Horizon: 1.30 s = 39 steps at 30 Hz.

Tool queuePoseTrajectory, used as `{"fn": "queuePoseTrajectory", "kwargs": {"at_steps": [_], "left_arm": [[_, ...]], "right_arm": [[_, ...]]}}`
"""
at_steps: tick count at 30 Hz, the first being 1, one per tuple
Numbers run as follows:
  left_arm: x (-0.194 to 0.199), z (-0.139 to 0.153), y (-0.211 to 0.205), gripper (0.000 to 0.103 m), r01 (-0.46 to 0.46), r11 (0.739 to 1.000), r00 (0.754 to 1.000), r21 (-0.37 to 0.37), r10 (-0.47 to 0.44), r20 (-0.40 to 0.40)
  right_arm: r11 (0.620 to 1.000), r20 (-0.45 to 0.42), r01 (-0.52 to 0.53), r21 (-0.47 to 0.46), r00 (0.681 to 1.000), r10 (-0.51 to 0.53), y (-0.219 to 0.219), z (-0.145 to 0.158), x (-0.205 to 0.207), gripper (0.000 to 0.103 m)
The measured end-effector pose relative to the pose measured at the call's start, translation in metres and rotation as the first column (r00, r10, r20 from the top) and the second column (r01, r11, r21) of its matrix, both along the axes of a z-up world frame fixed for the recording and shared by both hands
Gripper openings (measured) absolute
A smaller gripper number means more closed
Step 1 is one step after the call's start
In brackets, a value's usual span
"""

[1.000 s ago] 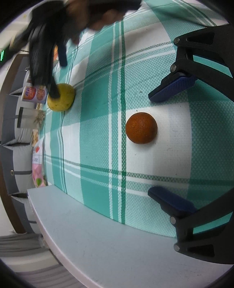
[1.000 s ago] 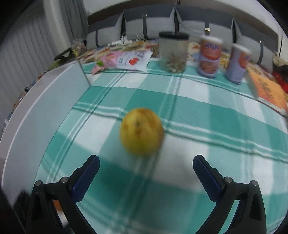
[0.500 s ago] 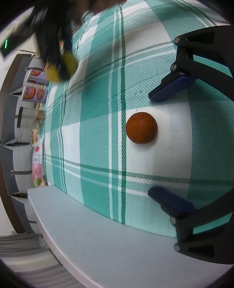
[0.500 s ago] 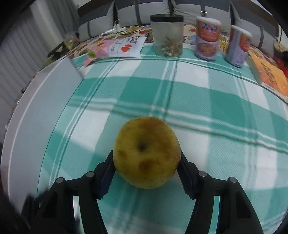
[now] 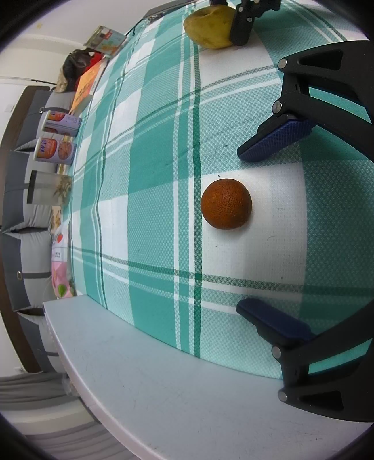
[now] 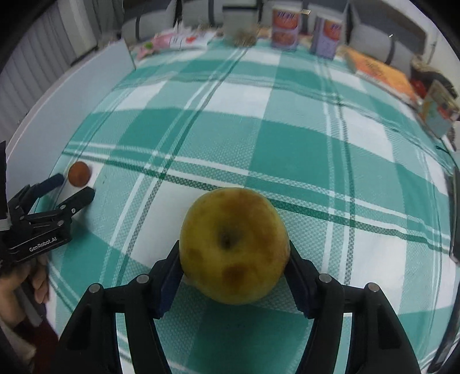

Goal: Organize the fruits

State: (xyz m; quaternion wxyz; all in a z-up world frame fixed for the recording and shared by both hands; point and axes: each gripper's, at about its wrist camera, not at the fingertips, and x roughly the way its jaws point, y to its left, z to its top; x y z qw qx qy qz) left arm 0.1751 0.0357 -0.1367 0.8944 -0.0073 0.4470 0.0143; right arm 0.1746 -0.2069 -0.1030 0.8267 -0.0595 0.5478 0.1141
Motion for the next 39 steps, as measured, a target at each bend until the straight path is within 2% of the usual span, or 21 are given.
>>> {"fn": "queuePoseTrajectory", "kwargs": {"at_steps": [2,3,7,10,12,20,39], "left_arm": [[0.0,0.0,0.001,0.097,0.0,1.0,1.0,0.0,0.0,0.0],[0.0,0.0,0.0,0.097,0.0,1.0,1.0,0.0,0.0,0.0],[0.0,0.0,0.0,0.098,0.0,1.0,1.0,0.0,0.0,0.0],[0.0,0.0,0.0,0.098,0.0,1.0,1.0,0.001,0.0,-0.001],[0.0,0.0,0.001,0.098,0.0,1.0,1.0,0.001,0.0,-0.001],[0.0,0.0,0.001,0.098,-0.001,1.0,1.0,0.001,0.001,-0.001],[0.001,0.0,0.0,0.098,-0.001,1.0,1.0,0.001,0.001,-0.002]], "right_arm": [[0.999,0.035,0.032,0.014,0.999,-0.033,-0.004,0.005,-0.007,0.095],[0.999,0.055,0.048,0.026,0.997,-0.049,-0.007,0.008,-0.011,0.096],[0.995,0.076,0.096,0.039,0.992,-0.099,-0.02,0.008,-0.033,0.097],[0.996,0.069,0.083,-0.019,0.994,-0.081,-0.019,-0.005,-0.045,0.098],[0.997,0.105,0.066,-0.044,0.993,-0.061,-0.016,-0.008,-0.052,0.102],[0.997,0.161,0.075,-0.021,0.984,-0.071,-0.019,-0.012,-0.055,0.103],[0.997,0.165,0.076,-0.021,0.984,-0.071,-0.019,-0.013,-0.055,0.103]]}}
